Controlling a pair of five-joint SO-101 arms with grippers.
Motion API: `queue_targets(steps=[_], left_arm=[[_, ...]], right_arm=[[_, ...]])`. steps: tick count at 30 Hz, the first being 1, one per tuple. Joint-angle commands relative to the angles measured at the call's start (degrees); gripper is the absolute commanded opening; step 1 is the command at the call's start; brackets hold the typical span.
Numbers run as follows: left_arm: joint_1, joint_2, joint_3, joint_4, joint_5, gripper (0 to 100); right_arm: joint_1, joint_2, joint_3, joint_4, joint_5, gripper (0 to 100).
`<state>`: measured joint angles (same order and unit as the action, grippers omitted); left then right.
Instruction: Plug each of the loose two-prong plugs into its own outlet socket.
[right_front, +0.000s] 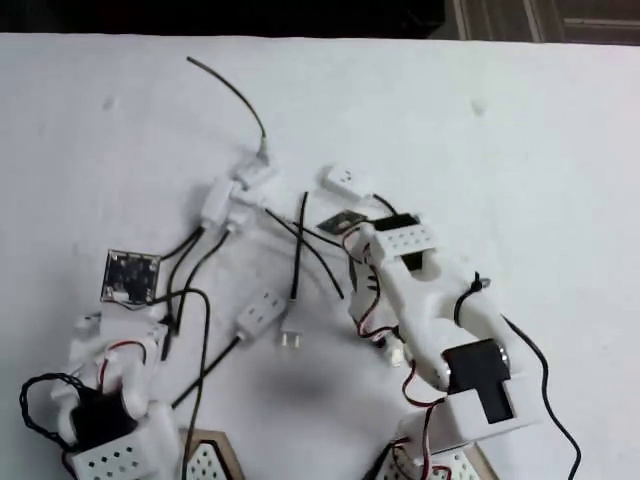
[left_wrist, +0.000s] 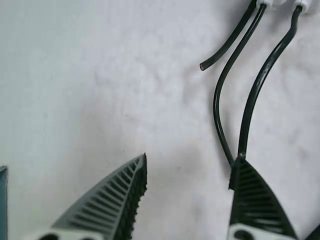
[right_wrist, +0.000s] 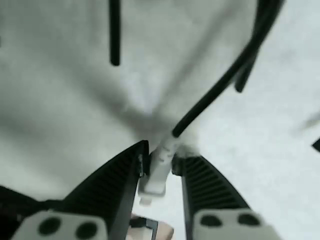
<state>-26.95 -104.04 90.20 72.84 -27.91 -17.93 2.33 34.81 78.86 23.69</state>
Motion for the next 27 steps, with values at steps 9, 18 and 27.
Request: queue_targets(steps=[9, 18, 27], left_arm=[[-0.22, -0.31, 0.0, 0.26, -0.53, 26], [-0.22, -0.31, 0.0, 0.26, -0.53, 26], [-0.22, -0.31, 0.0, 0.26, -0.53, 26]], right_arm=[[-0.48, 6.2, -5.63, 6.64, -0.35, 7.4], [-0.84, 8.4, -6.86, 6.99, -0.26, 2.1], [-4.35, -12.53, -7.47, 16.48, -0.18, 1.7]])
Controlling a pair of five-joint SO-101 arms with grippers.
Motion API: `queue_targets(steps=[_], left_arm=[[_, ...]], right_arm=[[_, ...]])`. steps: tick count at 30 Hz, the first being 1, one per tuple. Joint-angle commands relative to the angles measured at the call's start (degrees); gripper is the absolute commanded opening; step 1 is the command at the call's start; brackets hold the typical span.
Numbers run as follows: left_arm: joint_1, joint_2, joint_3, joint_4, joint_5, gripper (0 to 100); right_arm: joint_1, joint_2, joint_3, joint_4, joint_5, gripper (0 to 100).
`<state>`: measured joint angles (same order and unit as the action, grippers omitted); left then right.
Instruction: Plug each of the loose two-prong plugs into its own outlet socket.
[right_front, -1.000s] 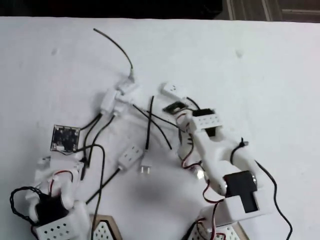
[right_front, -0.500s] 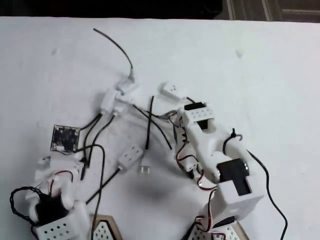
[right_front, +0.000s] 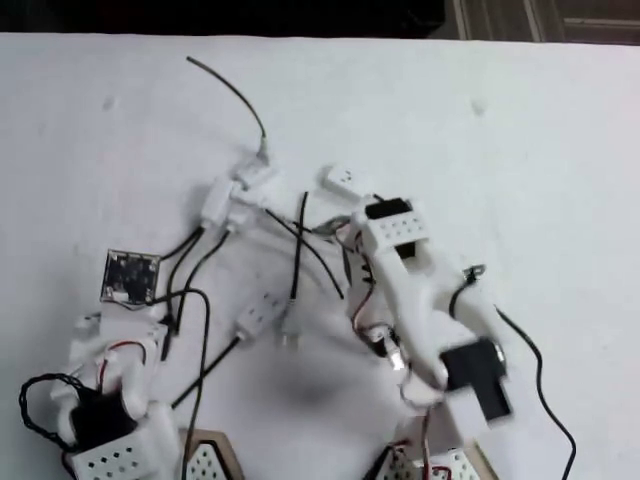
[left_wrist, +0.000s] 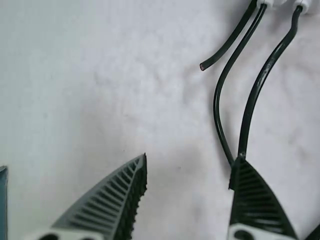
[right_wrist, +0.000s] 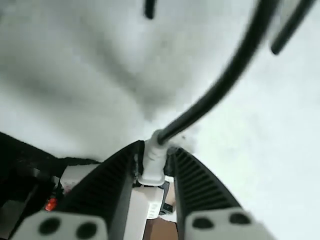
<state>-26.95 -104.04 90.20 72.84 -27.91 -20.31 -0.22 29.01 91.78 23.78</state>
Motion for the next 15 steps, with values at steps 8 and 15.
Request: queue_targets(steps=[8, 15], left_arm=[[-0.22, -0.31, 0.0, 0.26, -0.53, 26], [-0.22, -0.31, 0.44, 0.26, -0.53, 26]], right_arm=[[-10.51, -32.92, -1.32, 3.65, -0.79, 1.7], [-16.66, -36.79, 4.4, -11.21, -5.98, 1.7]])
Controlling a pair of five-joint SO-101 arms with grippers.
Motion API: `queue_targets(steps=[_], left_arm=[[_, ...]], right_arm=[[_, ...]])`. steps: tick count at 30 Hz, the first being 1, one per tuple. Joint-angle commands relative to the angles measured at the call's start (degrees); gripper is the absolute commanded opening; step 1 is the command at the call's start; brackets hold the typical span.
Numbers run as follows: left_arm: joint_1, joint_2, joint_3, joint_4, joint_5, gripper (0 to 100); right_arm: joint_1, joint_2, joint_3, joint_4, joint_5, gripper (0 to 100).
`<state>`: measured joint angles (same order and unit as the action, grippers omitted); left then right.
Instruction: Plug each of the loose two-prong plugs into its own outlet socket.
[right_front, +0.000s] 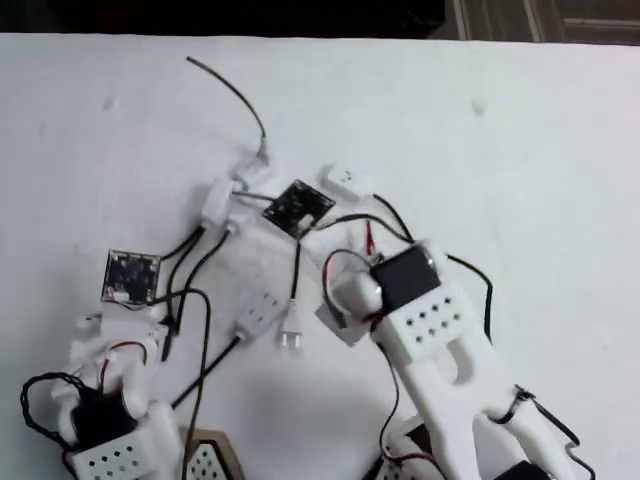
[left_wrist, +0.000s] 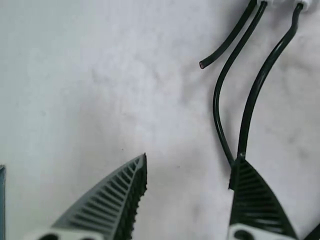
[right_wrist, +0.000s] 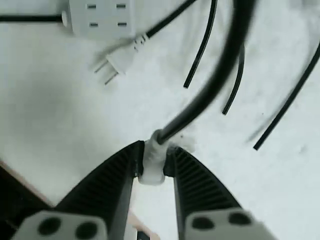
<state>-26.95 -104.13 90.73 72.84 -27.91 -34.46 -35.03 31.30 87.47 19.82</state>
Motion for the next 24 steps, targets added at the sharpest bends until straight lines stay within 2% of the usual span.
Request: queue_targets(steps=[1, 14, 24], left_arm=[[-0.22, -0.22, -0.09, 0.26, -0.53, 26], [-0.22, -0.22, 0.0, 0.26, -0.53, 26], [-0.22, -0.22, 0.0, 0.18, -0.53, 26]], right_arm=[[-3.3, -2.07, 3.87, -9.98, -2.64, 1.7], [-11.91, -2.42, 22.51, -45.05, -3.34, 1.7], [-12.79, -1.89, 32.44, -63.43, -3.34, 1.7]])
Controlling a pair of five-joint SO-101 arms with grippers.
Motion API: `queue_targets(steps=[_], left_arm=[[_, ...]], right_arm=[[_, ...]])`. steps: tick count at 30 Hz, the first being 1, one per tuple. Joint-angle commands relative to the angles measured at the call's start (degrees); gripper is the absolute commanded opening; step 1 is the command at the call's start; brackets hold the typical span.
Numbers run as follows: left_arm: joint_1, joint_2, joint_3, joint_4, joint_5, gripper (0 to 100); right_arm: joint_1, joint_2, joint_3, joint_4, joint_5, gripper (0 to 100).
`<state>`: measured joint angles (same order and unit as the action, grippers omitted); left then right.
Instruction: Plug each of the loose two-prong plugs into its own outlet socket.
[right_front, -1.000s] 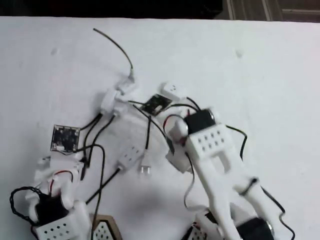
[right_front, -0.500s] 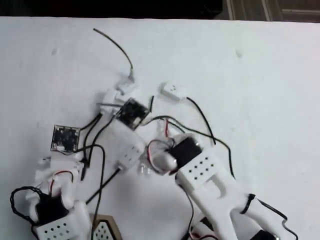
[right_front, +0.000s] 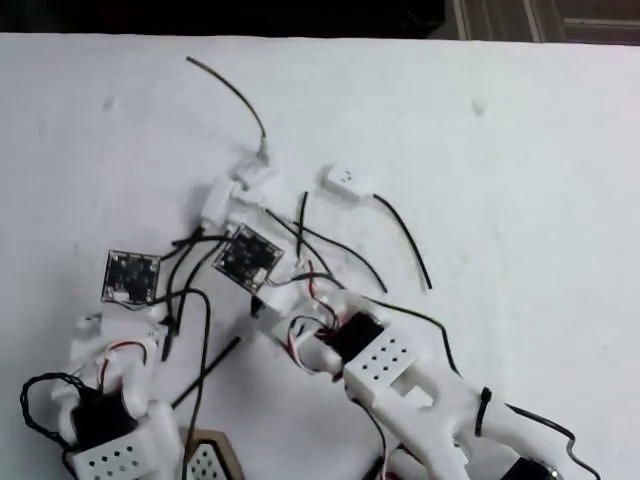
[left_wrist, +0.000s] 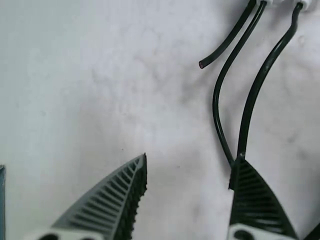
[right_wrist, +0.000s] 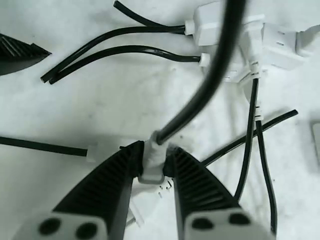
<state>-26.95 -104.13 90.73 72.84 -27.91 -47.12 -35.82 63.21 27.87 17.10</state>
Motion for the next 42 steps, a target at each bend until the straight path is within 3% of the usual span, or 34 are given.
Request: queue_targets(steps=[1, 16, 42], left_arm=[[-0.22, -0.22, 0.0, 0.18, -0.53, 26], [-0.22, -0.31, 0.0, 0.18, -0.53, 26], [-0.22, -0.31, 0.0, 0.18, -0.53, 26]], right_arm=[[-0.13, -1.1, 1.23, -4.53, -0.62, 1.7], [0.22, 6.37, 3.08, -11.82, -0.26, 1.8], [2.15, 9.89, 1.67, -13.67, -0.53, 1.8]])
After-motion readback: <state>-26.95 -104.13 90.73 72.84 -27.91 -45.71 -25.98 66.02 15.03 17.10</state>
